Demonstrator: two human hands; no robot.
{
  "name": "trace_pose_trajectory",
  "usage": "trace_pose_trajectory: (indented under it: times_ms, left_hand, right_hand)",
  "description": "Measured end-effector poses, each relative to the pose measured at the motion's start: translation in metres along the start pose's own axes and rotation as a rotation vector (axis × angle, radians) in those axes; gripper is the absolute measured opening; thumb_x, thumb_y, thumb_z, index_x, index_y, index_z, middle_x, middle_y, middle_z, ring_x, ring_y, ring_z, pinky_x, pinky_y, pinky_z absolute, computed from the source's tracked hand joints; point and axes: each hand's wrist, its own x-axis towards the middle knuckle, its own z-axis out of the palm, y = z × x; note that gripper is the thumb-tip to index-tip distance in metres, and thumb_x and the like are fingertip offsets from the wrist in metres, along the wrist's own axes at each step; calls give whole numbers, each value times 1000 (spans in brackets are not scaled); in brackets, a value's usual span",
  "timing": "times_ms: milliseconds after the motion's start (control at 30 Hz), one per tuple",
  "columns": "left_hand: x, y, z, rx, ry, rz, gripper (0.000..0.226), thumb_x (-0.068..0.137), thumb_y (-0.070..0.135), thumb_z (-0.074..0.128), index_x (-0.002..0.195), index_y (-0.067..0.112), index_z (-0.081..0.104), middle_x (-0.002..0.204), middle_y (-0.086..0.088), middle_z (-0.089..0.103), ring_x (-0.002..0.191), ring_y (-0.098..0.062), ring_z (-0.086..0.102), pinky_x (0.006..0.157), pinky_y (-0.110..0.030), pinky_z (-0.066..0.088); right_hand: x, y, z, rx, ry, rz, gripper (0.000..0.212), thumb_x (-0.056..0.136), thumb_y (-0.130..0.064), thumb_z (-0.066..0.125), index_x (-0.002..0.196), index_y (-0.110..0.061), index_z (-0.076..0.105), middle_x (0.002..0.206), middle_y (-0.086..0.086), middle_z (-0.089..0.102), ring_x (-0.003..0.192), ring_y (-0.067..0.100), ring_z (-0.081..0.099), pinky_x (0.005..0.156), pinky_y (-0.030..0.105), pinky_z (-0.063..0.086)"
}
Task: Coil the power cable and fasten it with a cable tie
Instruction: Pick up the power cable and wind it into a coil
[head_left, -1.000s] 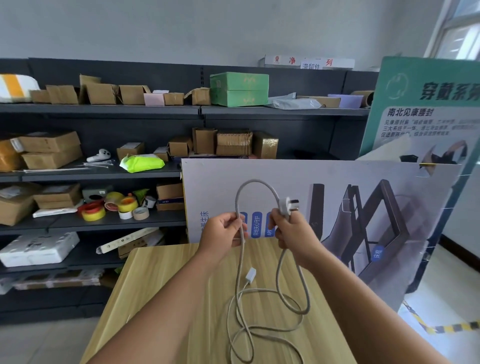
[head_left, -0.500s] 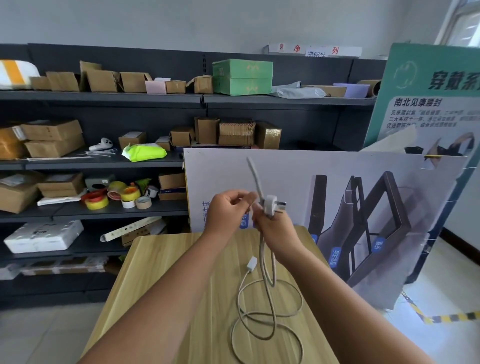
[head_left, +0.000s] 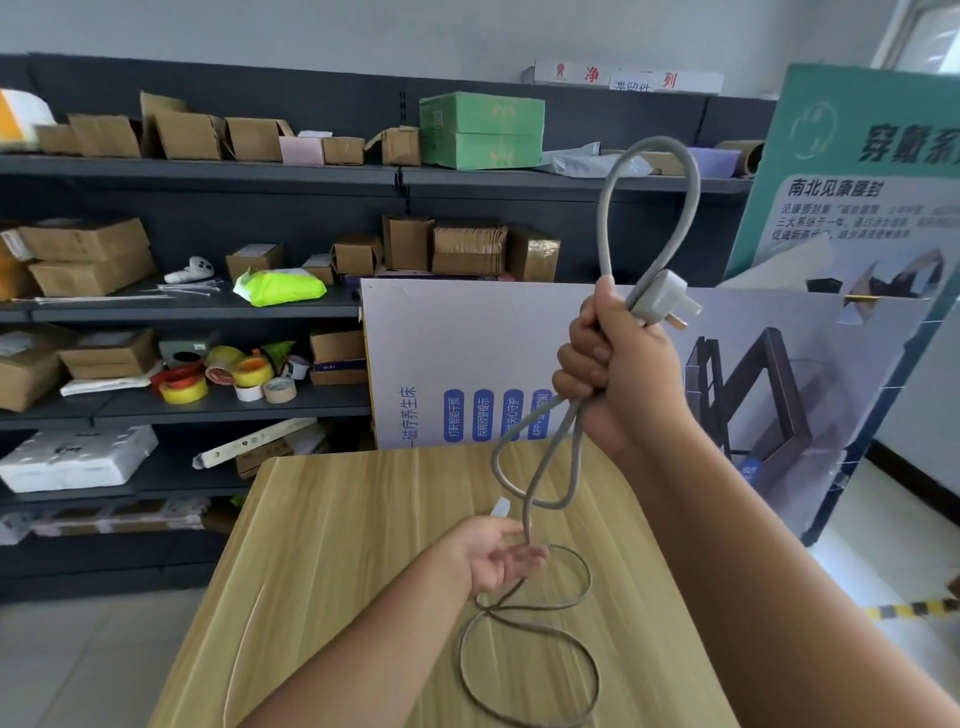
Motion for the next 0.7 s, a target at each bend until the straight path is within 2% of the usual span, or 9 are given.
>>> trace_pose_trajectory:
  times_ms: [67, 133, 233, 300, 400, 467, 567, 633, 700]
  left_hand:
    - [2, 6, -3, -105, 40, 31, 9, 94, -4, 54, 96, -10, 60, 61, -20, 68, 46, -26, 69, 40, -28, 56]
    - [-4, 17, -8, -153, 76, 88, 12, 91, -13, 52, 86, -6, 60, 53, -14, 68, 51, -22, 70, 43, -30, 58]
    - [-22, 39, -5, -54, 122, 351, 38, 84, -24, 51, 103, 7, 63, 66, -7, 71, 66, -20, 73, 56, -35, 62]
    - [-38, 51, 7, 122, 155, 578, 62, 80, -25, 56, 122, 20, 62, 86, -8, 66, 82, -23, 72, 73, -42, 62]
    - [-58, 55, 29, 622, 192, 836, 74, 77, -13, 69, 134, 32, 57, 94, -5, 63, 85, -22, 71, 83, -43, 61]
    - [-63, 48, 41, 884, 204, 936, 68, 79, -3, 73, 134, 32, 57, 90, 1, 64, 82, -18, 68, 84, -36, 60]
    - [-64, 36, 49, 978, 245, 1041, 44, 80, 2, 68, 115, 28, 69, 84, -3, 72, 79, -20, 71, 79, -39, 60]
    - [-67, 33, 45, 951, 207, 1044, 35, 76, 6, 73, 104, 27, 73, 83, -11, 71, 78, -20, 70, 80, -43, 59]
    - [-73, 34, 37, 749, 20, 968, 40, 75, 4, 78, 103, 32, 75, 87, -18, 66, 83, -21, 69, 85, -46, 59]
  right_hand:
    - [-7, -5, -8, -44, -12, 34, 36, 99, -31, 49, 68, -14, 48, 47, -5, 31, 38, 6, 25, 37, 20, 23]
    - [-9, -8, -23, -171, 34, 67, 34, 98, -29, 53, 67, -15, 47, 50, -5, 30, 40, 7, 24, 38, 20, 22]
    - [-4, 6, -55, -417, 159, 147, 32, 95, -26, 59, 67, -18, 45, 53, -4, 34, 40, 8, 28, 36, 20, 28]
    - [0, 26, -72, -528, 215, 217, 29, 93, -27, 61, 71, -18, 46, 54, -4, 37, 41, 9, 30, 37, 21, 30]
    - [1, 58, -82, -682, 183, 285, 29, 91, -38, 62, 77, -15, 50, 58, -3, 40, 45, 9, 33, 42, 23, 32]
    - [-2, 75, -80, -747, 135, 271, 33, 91, -43, 60, 77, -14, 55, 56, -4, 44, 46, 9, 36, 44, 23, 33]
    - [-9, 88, -67, -721, 119, 208, 31, 94, -34, 60, 85, -5, 68, 55, -7, 62, 44, 3, 53, 42, 16, 40]
    - [-10, 89, -62, -641, 144, 224, 32, 95, -30, 60, 91, 1, 69, 66, 4, 71, 53, 6, 65, 46, 19, 48]
    - [-8, 89, -63, -628, 179, 246, 34, 96, -31, 58, 87, 0, 69, 73, 12, 72, 66, 22, 70, 61, 34, 56]
